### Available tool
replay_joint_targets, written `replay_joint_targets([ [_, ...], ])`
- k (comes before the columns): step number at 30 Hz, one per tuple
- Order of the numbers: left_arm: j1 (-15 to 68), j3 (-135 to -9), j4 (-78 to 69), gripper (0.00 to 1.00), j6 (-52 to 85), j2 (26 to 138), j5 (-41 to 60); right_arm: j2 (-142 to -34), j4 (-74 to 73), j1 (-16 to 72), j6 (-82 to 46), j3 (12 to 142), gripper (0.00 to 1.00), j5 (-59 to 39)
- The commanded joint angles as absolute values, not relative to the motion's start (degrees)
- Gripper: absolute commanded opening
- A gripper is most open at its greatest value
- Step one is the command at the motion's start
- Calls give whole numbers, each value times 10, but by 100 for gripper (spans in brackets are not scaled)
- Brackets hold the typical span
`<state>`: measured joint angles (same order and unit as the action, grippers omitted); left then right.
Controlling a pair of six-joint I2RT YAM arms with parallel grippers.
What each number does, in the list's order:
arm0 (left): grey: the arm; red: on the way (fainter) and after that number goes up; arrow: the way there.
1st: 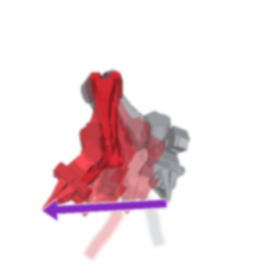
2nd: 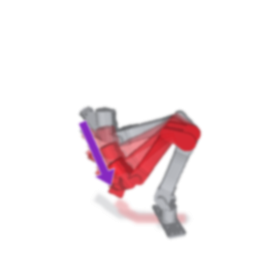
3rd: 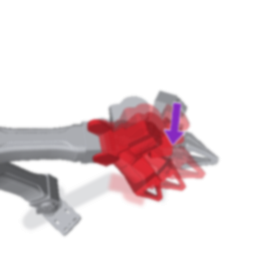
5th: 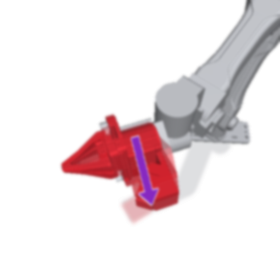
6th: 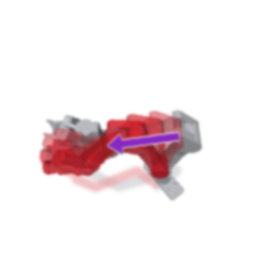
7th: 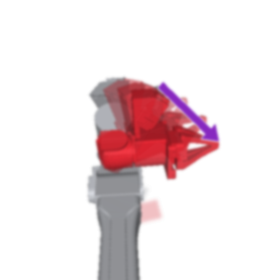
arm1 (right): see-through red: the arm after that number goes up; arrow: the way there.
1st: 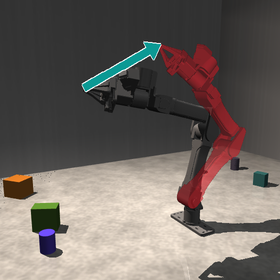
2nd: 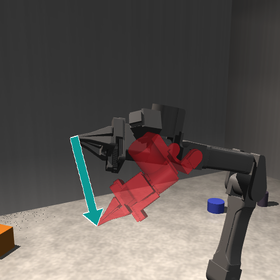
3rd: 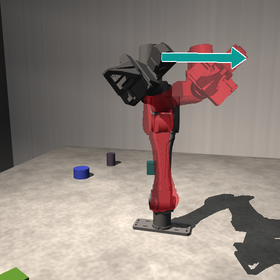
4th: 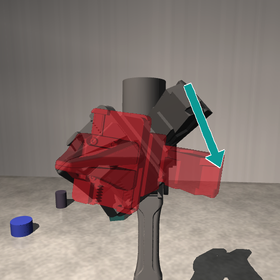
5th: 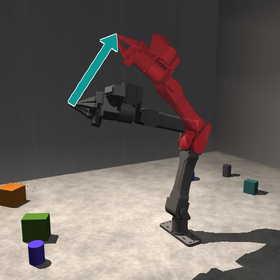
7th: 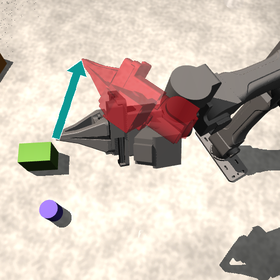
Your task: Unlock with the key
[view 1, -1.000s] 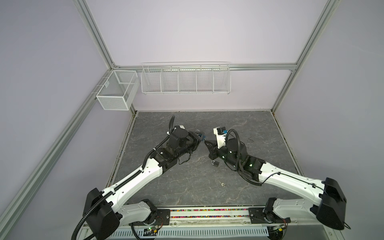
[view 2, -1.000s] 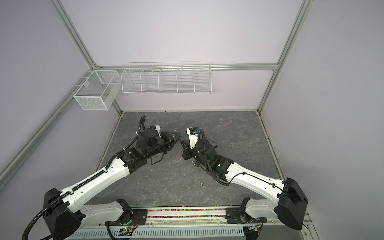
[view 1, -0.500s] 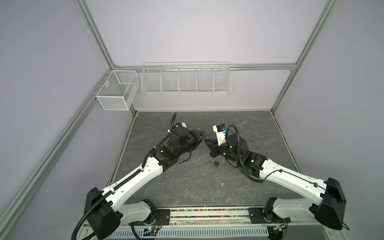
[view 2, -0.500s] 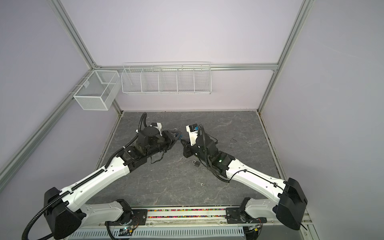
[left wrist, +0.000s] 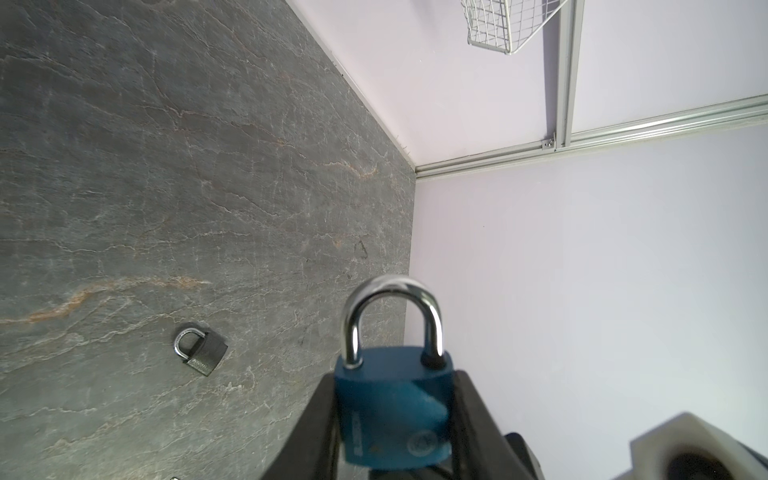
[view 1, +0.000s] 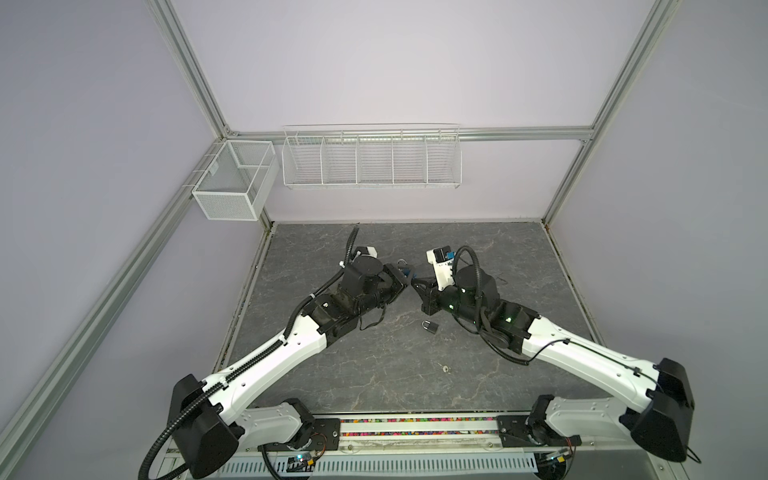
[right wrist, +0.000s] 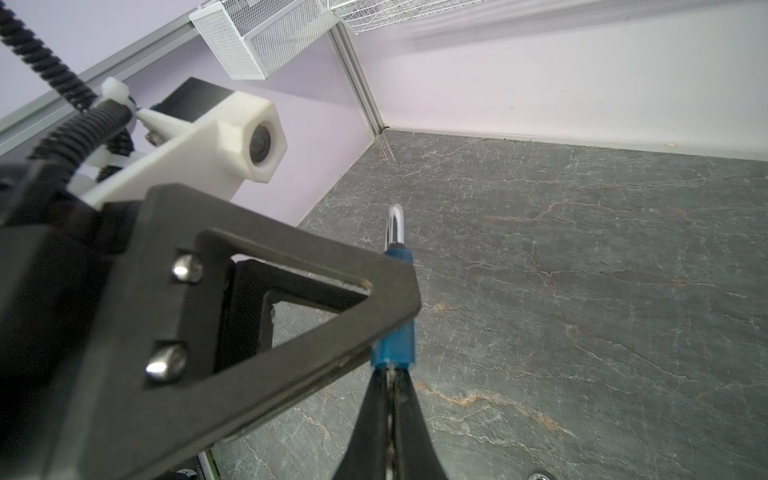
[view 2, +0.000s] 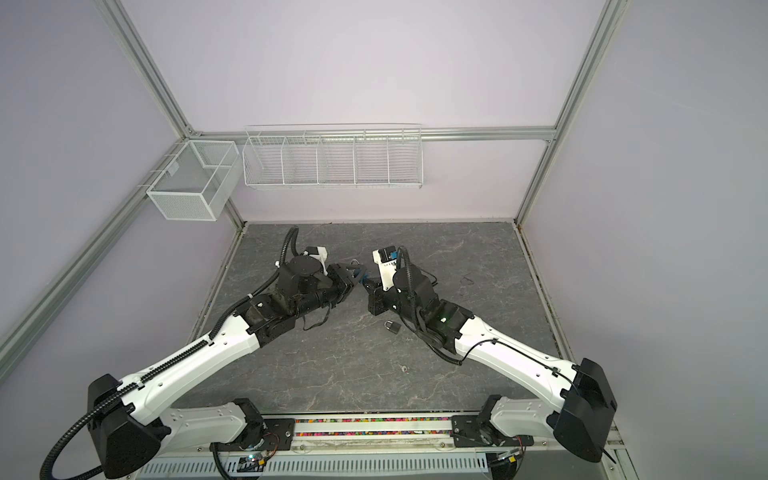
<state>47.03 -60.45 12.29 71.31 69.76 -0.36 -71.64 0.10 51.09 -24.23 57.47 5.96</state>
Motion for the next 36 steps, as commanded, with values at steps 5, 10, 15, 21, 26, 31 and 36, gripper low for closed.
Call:
replay_joint_targets([
  [5,483,-601,136,3,702,679,-34,-695,-10,503,-255,590,16,86],
  [10,480,-609,133,3,699,685,-40,-693,-2,504,-257,586,19,81],
  [15,477,-611,129,3,701,688,-43,-687,-4,503,-262,576,20,72],
  [21,472,-611,128,3,704,686,-47,-682,-1,504,-269,569,20,60],
  [26,471,-614,127,3,706,689,-50,-681,2,510,-274,568,19,54],
  [31,471,-615,124,3,710,690,-51,-679,5,511,-273,567,14,55],
  [36,470,-613,123,3,715,689,-53,-683,3,511,-270,568,10,54],
])
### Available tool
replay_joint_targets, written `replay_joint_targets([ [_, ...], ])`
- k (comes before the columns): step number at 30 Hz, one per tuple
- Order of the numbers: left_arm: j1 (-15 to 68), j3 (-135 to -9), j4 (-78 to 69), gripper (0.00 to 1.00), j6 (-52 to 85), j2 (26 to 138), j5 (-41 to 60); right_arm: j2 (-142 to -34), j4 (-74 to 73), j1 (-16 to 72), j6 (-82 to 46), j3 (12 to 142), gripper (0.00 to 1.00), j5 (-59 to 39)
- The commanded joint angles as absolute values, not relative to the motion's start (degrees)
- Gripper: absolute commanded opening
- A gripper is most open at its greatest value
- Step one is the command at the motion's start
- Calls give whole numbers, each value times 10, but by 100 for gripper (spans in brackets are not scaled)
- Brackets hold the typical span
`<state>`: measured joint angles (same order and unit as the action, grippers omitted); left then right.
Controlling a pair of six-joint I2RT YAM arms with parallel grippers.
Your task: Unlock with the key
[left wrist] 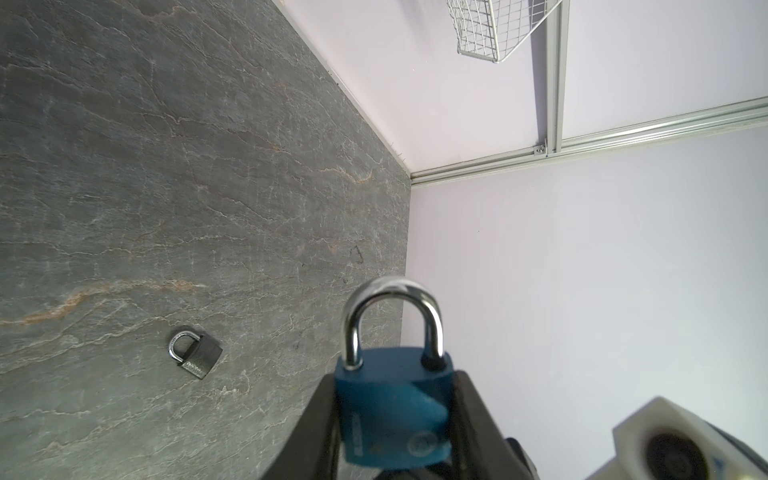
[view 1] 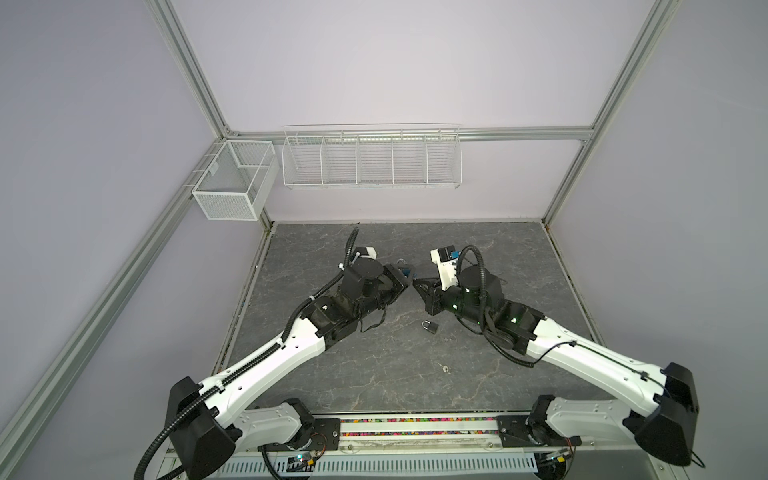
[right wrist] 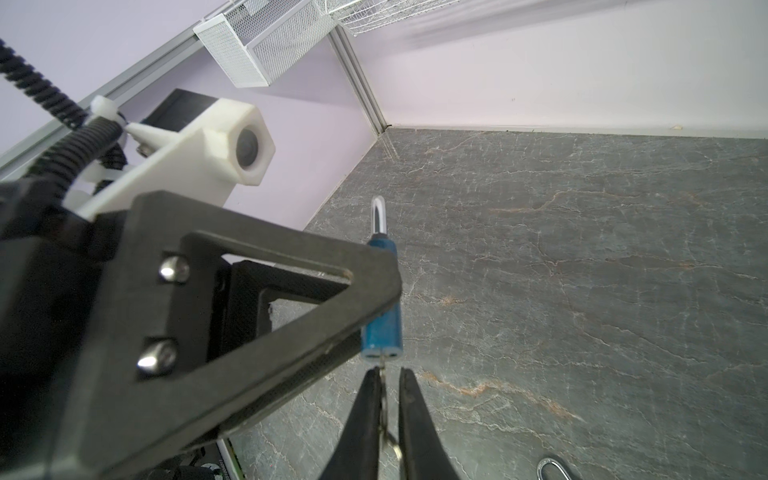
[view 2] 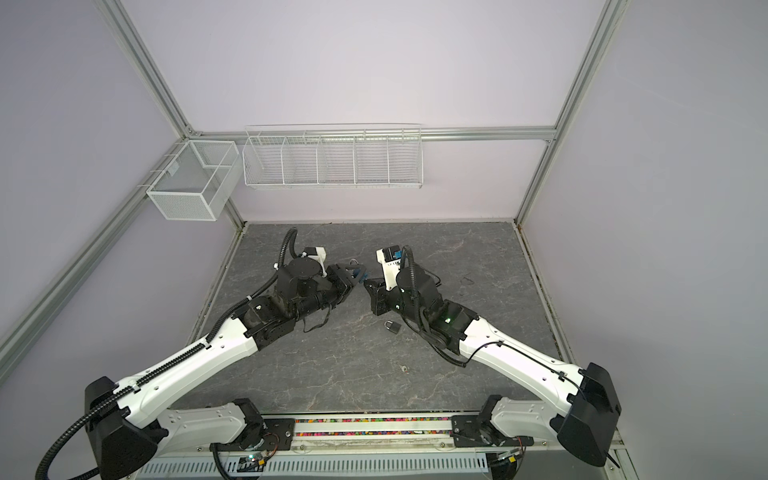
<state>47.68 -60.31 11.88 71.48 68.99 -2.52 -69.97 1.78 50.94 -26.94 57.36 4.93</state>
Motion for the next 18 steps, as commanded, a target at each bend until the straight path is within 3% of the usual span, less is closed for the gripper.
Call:
replay_joint_targets([
  [1,470,-613,123,3,715,689,-52,-685,2,511,-268,569,7,53],
  [18,472,-586,113,2,731,666,-13,-716,-34,501,-270,604,7,40],
])
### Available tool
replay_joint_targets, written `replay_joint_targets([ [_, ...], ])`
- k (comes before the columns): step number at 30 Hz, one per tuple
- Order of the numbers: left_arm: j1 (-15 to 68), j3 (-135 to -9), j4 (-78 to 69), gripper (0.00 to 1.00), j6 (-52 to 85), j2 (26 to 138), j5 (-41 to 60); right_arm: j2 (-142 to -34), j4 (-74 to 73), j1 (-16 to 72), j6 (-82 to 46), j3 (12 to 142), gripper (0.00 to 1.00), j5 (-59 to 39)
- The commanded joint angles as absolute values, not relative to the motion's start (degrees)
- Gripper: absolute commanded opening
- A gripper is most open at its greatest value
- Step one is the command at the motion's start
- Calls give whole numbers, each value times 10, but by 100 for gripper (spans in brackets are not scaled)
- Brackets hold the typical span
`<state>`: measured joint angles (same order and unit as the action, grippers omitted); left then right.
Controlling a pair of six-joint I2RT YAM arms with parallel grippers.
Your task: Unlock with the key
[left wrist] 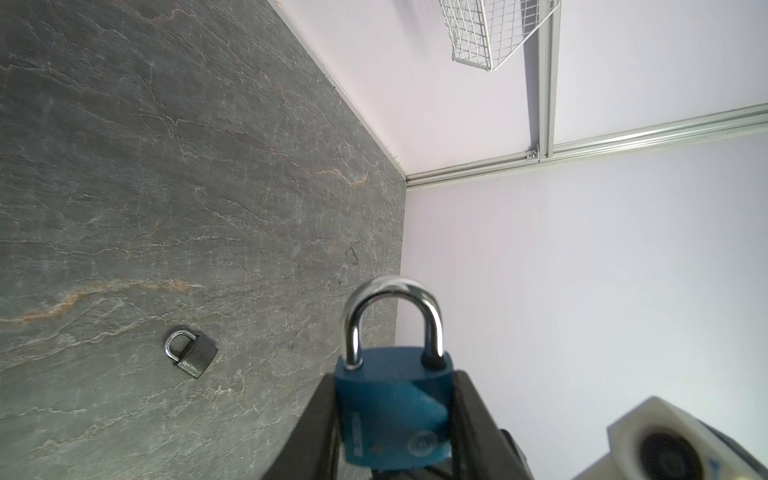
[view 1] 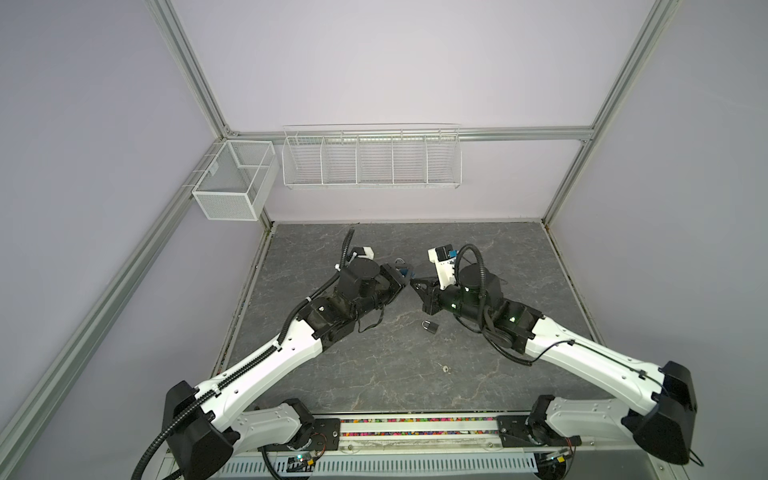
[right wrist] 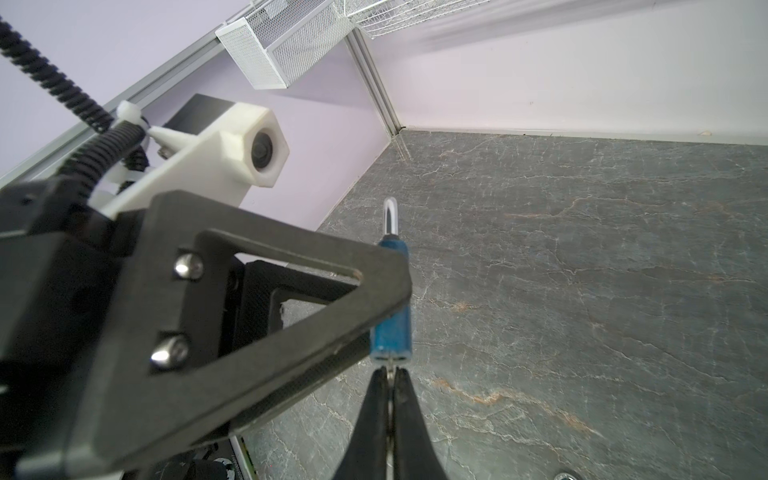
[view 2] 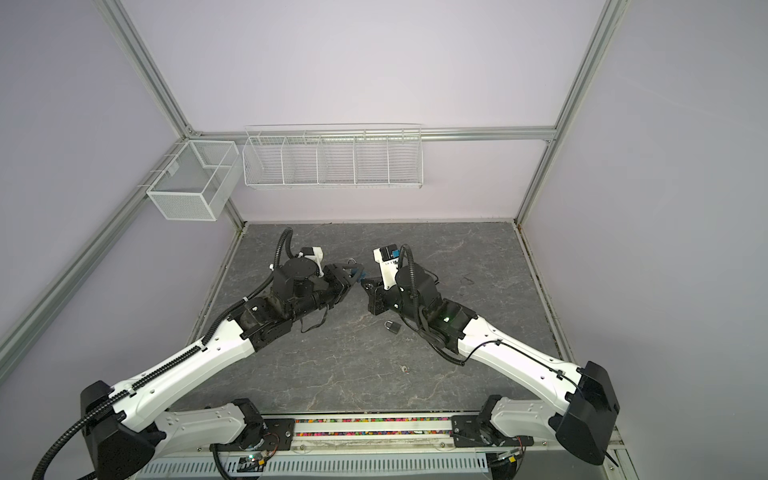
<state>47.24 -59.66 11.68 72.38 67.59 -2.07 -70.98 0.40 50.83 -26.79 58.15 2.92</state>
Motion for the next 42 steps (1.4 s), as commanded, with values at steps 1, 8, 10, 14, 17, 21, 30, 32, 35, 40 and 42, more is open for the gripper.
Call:
replay_joint_targets([
  [1,472,-586,112,2,731,665,-14,-718,-34,501,-270,605,6,40],
  [8,472,-584,98,2,724,656,-7,-717,-65,493,-293,595,7,2],
  [10,469,-563,62,2,735,650,-7,-713,-76,492,-305,591,6,-8],
  [14,462,-541,7,2,738,641,3,-704,-96,488,-337,579,7,-33],
  [17,460,-546,7,1,723,635,7,-696,-101,487,-350,575,7,-34],
  [21,459,-532,-25,0,711,622,15,-683,-139,482,-378,563,6,-44],
  [30,457,-511,-108,0,697,619,32,-677,-194,484,-415,564,6,-64],
  [32,456,-510,-119,0,694,619,38,-675,-198,484,-422,561,7,-64],
  [35,455,-510,-114,1,693,621,40,-672,-197,489,-410,563,6,-58],
  [40,450,-514,-100,10,689,619,44,-665,-147,498,-366,573,7,-16],
  [42,448,-515,-100,17,681,612,42,-664,-138,497,-358,575,7,-12],
])
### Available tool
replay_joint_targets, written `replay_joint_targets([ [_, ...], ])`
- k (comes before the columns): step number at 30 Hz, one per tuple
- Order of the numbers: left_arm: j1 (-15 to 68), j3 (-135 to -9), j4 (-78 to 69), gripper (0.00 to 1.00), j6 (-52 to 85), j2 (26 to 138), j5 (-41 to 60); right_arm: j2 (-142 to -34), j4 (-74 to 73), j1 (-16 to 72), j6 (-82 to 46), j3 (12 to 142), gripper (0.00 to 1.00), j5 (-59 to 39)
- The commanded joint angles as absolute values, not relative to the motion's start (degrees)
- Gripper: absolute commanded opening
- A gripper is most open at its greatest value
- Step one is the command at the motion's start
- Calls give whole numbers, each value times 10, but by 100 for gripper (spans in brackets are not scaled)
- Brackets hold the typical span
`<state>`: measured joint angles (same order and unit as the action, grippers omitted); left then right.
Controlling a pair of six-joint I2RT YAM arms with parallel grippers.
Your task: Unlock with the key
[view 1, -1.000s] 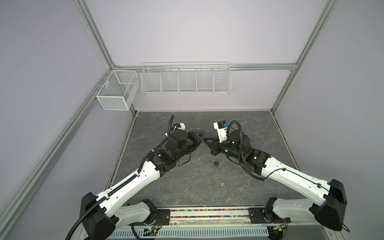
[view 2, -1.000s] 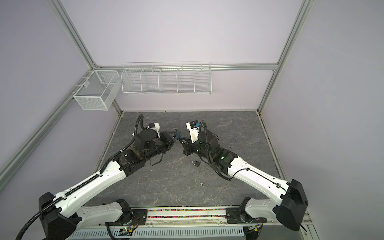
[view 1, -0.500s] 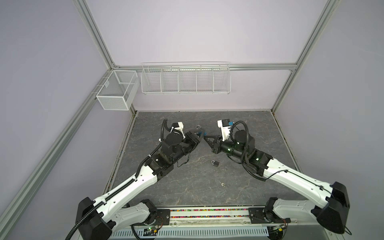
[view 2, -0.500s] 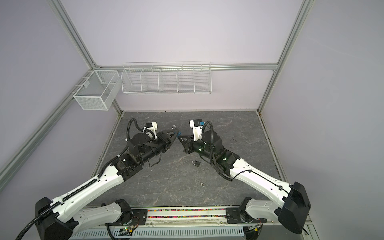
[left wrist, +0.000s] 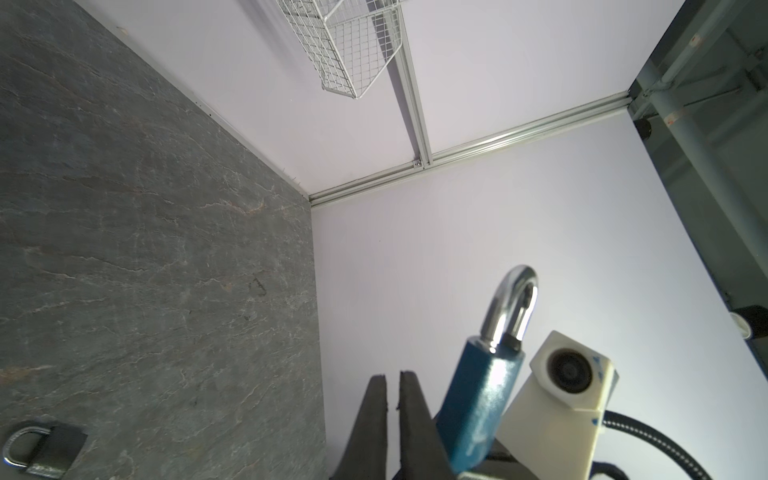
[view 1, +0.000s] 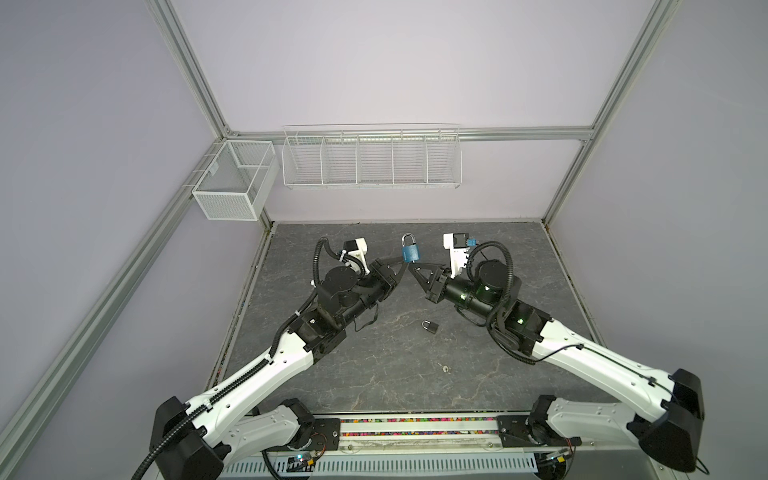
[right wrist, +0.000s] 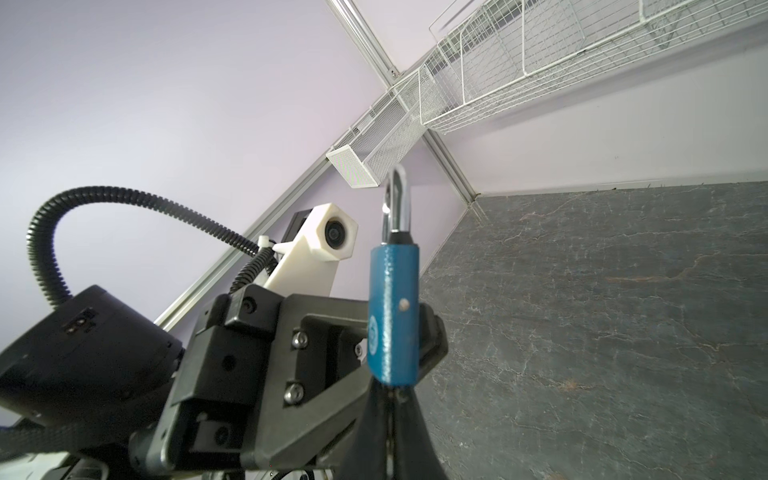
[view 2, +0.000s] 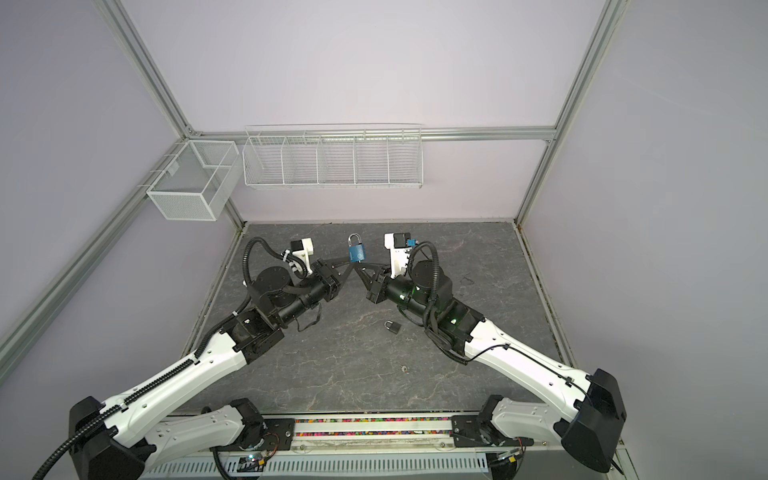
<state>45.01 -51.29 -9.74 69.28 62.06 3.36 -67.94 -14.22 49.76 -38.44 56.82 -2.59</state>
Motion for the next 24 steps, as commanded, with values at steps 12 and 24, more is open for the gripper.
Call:
replay_joint_targets([
  [12,450,-602,157,43,543,596,-71,-664,-21,497,-291,613,7,34],
  [24,484,-737,244,77,466,673,-64,-710,79,498,-248,683,6,12],
])
